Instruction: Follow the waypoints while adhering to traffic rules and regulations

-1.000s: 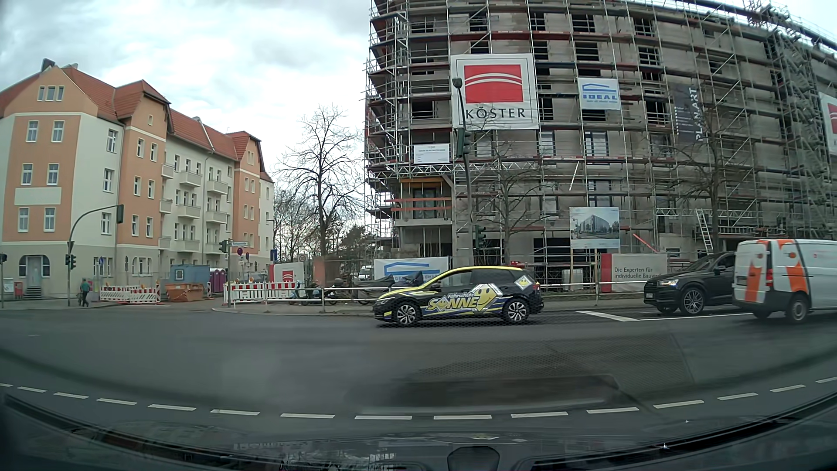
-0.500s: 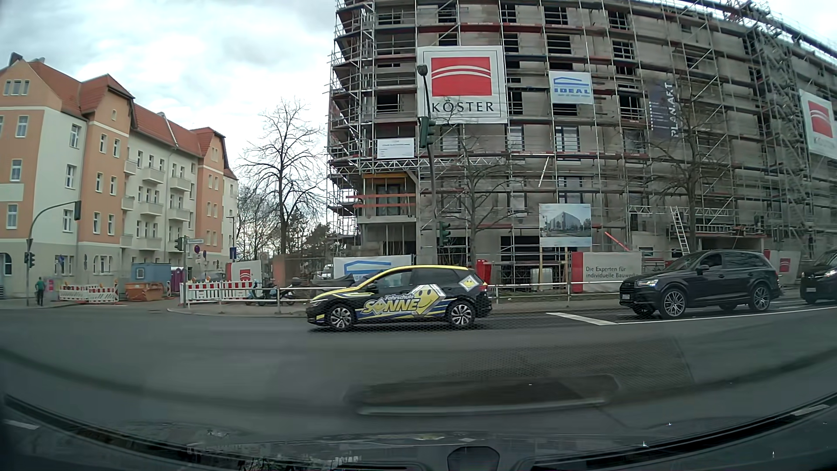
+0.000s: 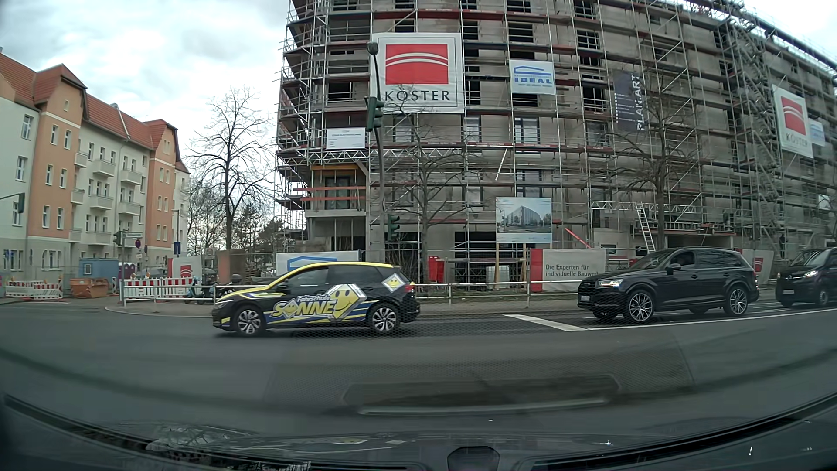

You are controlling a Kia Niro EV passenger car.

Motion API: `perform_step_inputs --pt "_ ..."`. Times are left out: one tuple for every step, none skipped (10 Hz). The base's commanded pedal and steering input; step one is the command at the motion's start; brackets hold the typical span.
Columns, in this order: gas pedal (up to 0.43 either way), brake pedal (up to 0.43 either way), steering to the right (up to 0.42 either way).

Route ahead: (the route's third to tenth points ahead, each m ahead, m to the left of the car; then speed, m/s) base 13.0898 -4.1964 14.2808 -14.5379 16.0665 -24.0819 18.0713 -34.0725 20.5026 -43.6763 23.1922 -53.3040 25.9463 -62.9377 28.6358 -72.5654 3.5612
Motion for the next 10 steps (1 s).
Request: perform_step_inputs --pt "0.087 0.012 0.262" --pt "0.067 0.018 0.275" --pt "0.059 0.012 0.29" --pt "0.059 0.012 0.306" --pt "0.059 0.012 0.327" --pt "0.059 0.018 0.351" --pt "0.059 0.012 0.377" --pt "0.059 0.012 0.392" --pt "0.059 0.012 0.411" --pt "0.079 0.012 0.422"
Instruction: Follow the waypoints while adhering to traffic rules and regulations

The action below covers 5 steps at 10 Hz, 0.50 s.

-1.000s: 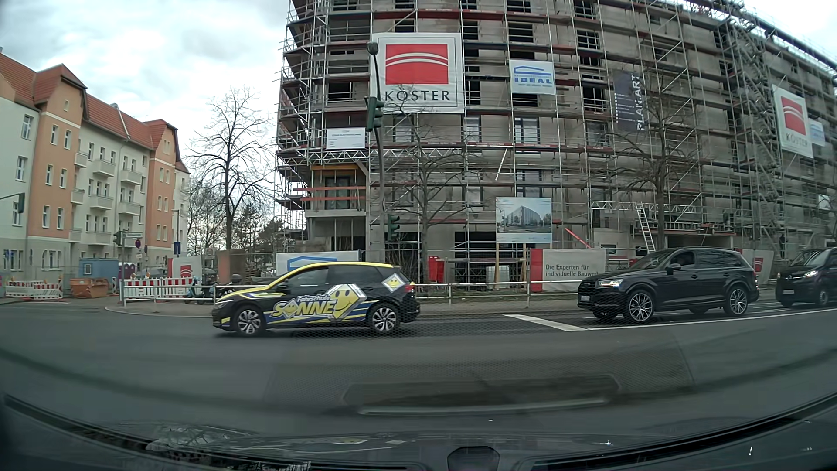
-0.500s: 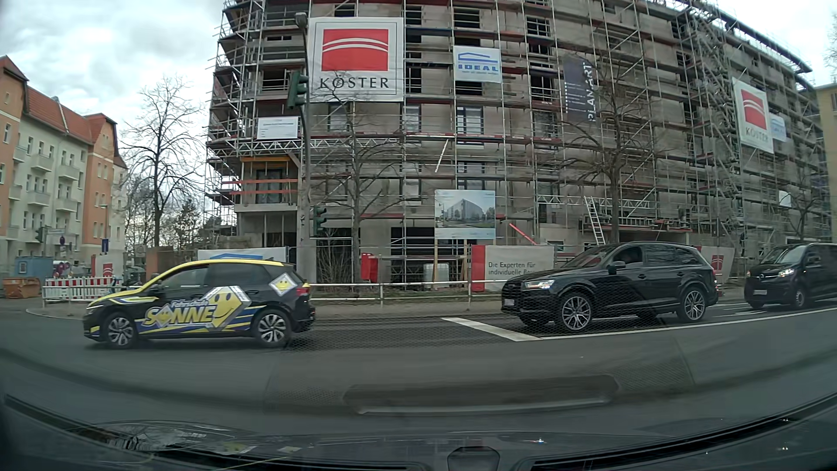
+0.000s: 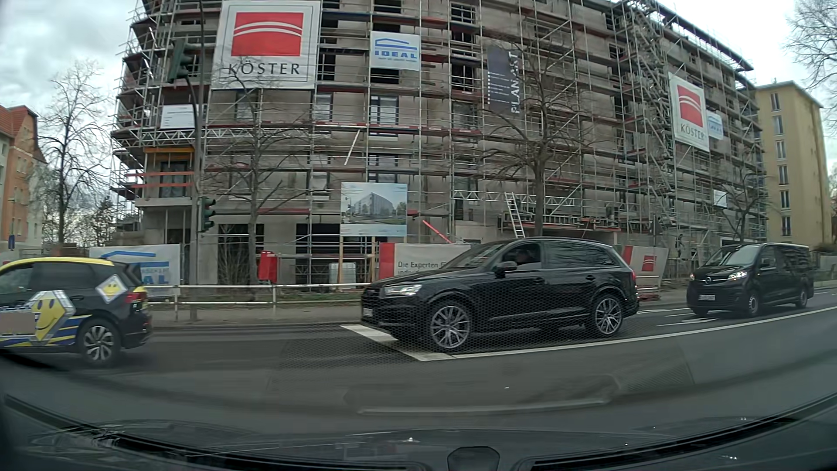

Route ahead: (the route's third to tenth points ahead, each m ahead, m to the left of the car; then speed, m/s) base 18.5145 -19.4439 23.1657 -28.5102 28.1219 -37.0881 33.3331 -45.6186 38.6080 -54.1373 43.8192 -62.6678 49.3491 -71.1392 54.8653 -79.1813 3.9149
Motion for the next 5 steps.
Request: perform_step_inputs --pt "0.087 0.012 0.425" --pt "0.087 0.012 0.424" --pt "0.098 0.012 0.422" --pt "0.098 0.012 0.419" --pt "0.098 0.012 0.417"
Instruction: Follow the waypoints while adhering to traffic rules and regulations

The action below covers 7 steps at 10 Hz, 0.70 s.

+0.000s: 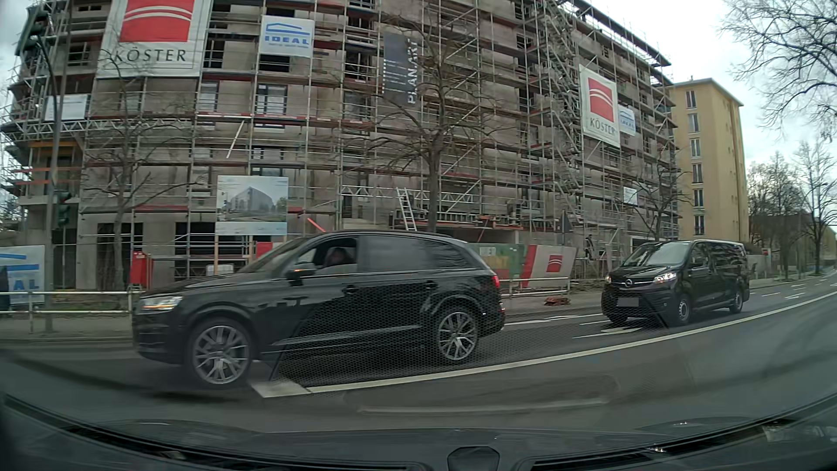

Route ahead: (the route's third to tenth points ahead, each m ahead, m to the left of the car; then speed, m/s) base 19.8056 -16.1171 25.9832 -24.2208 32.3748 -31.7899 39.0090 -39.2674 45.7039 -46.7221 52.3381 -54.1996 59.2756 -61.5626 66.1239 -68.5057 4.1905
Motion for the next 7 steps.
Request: perform_step_inputs --pt "0.098 0.012 0.421" --pt "0.098 0.018 0.434" --pt "0.098 0.012 0.453" --pt "0.098 0.012 0.48" --pt "0.098 0.012 0.506" --pt "0.098 0.012 0.53" --pt "0.11 0.012 0.53"
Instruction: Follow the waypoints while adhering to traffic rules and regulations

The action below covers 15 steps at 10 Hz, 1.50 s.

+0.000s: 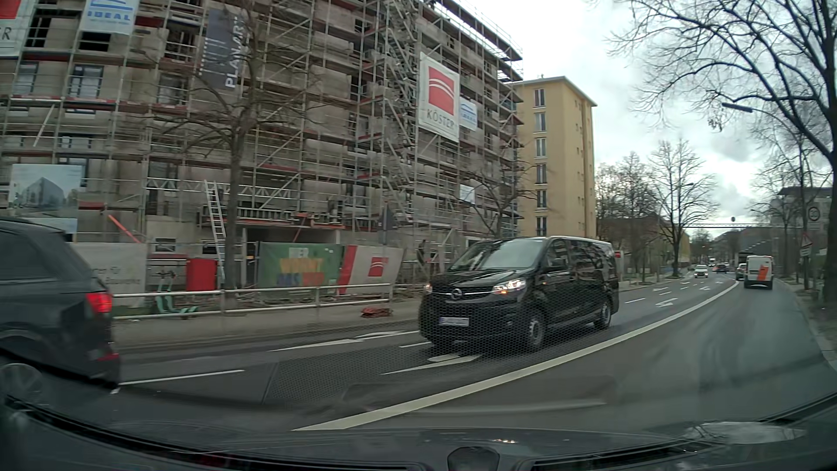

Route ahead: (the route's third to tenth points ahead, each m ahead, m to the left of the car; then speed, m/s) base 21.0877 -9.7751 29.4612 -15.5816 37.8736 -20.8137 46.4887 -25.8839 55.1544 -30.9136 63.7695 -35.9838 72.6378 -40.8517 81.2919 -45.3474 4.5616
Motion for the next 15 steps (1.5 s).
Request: perform_step_inputs --pt "0.118 0.012 0.519" --pt "0.13 0.012 0.504" --pt "0.138 0.012 0.501" --pt "0.138 0.012 0.497" --pt "0.138 0.012 0.482" --pt "0.169 0.018 0.449" --pt "0.197 0.012 0.395" --pt "0.197 0.012 0.35" --pt "0.22 0.012 0.289" --pt "0.22 0.012 0.237" --pt "0.22 0.012 0.197" --pt "0.22 0.012 0.158" --pt "0.228 0.012 0.128" --pt "0.26 0.012 0.106" --pt "0.26 0.012 0.085"
